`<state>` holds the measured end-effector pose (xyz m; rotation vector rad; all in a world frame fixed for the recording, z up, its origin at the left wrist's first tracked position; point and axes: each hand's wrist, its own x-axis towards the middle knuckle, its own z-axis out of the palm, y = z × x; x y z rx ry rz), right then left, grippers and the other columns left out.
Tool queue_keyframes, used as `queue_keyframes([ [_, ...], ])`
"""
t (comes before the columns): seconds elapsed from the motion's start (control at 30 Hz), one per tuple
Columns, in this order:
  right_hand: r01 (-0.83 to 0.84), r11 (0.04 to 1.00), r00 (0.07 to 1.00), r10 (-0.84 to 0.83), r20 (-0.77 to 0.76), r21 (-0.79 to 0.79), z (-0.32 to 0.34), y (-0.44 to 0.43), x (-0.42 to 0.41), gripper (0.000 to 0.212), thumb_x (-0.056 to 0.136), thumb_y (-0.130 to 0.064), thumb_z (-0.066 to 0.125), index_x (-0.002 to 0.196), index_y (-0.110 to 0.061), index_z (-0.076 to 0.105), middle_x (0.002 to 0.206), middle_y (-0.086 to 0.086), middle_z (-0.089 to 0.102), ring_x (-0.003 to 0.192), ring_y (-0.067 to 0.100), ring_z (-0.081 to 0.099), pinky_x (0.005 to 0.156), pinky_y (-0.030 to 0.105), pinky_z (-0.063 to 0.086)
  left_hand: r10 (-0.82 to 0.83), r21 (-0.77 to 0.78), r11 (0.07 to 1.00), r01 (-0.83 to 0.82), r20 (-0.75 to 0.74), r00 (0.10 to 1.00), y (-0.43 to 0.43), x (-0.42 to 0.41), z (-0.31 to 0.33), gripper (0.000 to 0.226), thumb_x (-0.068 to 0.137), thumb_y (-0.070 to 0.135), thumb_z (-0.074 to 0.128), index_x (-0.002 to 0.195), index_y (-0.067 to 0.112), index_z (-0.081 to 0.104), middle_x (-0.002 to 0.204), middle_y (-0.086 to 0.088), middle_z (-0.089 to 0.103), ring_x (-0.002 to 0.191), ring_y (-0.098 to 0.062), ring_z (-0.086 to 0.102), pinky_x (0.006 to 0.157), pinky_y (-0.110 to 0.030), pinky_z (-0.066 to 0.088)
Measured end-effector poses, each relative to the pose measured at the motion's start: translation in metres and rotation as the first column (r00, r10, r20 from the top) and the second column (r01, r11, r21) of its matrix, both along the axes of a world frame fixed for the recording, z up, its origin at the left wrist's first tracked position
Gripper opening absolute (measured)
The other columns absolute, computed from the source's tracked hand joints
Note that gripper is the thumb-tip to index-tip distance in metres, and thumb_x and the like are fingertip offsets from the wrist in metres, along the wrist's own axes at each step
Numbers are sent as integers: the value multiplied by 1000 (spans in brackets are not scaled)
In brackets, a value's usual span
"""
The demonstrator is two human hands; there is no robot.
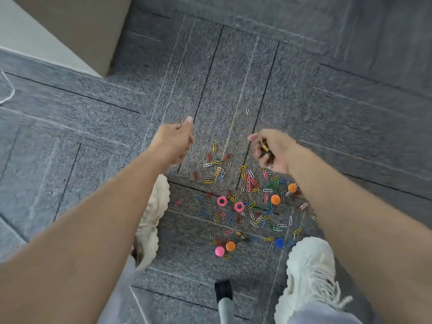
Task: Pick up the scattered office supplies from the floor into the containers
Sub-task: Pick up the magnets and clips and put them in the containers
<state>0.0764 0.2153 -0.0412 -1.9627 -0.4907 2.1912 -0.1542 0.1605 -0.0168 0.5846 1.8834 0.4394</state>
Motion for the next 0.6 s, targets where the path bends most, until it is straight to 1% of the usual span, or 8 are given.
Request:
queue_keyframes([
  [0.07,73,997,996,-75,-53,-38,42,-15,11,19,95,-9,39,96,-12,57,55,-4,47,49,6,42,34,14,28,21,35,999,-21,-10,1000,-11,5,44,51,96,57,49,69,15,60,56,1,55,45,-13,45,41,-22,36],
  [0.13,130,990,985,-135,-107,-49,87,-25,14,16,95,-12,42,91,-12,58,60,-2,49,51,8,45,35,16,35,43,82,996,-42,-5,999,-20,13,88,51,94,56,53,64,15,59,51,3,54,44,-14,45,40,-20,35],
  [0.2,139,990,976,-138,-168,-4,134,-33,13,16,96,-15,48,82,-12,55,63,0,52,53,11,48,39,20,43,-6,125,992,8,-18,1000,-30,20,132,50,92,55,56,62,16,58,52,3,54,47,-15,46,43,-21,36],
  [0.27,160,986,960,-145,-240,46,185,-44,11,23,98,-20,51,77,-12,51,64,3,53,56,13,52,44,22,49,-108,156,981,113,-44,993,-41,25,178,45,92,51,60,65,16,57,60,0,53,52,-16,48,45,-23,38],
  [0.33,207,977,930,-178,-323,57,237,-61,9,24,99,-26,52,80,-12,50,71,6,54,59,16,56,50,24,52,-169,203,962,181,-71,983,-57,31,227,38,88,45,68,70,14,55,65,-3,54,55,-17,49,48,-25,41],
  [0.43,315,949,861,-275,-427,25,308,-89,7,26,101,-31,48,86,-10,52,75,10,57,63,21,59,56,31,56,-178,282,940,192,-75,981,-83,37,300,32,83,29,77,71,15,51,60,-2,51,54,-17,46,48,-27,40],
  [0.53,350,937,783,-296,-546,-6,372,-120,3,31,103,-34,40,88,-10,52,76,12,59,66,24,58,52,30,56,-158,386,904,185,-101,982,-114,39,362,33,79,19,80,69,17,49,52,1,46,50,-17,42,44,-25,35],
  [0.6,304,952,780,-228,-583,33,410,-141,1,35,104,-35,36,87,-9,52,77,11,58,62,21,57,44,21,49,-143,459,867,193,-143,979,-137,39,397,35,76,15,83,66,17,49,49,2,44,45,-15,39,42,-22,33],
])
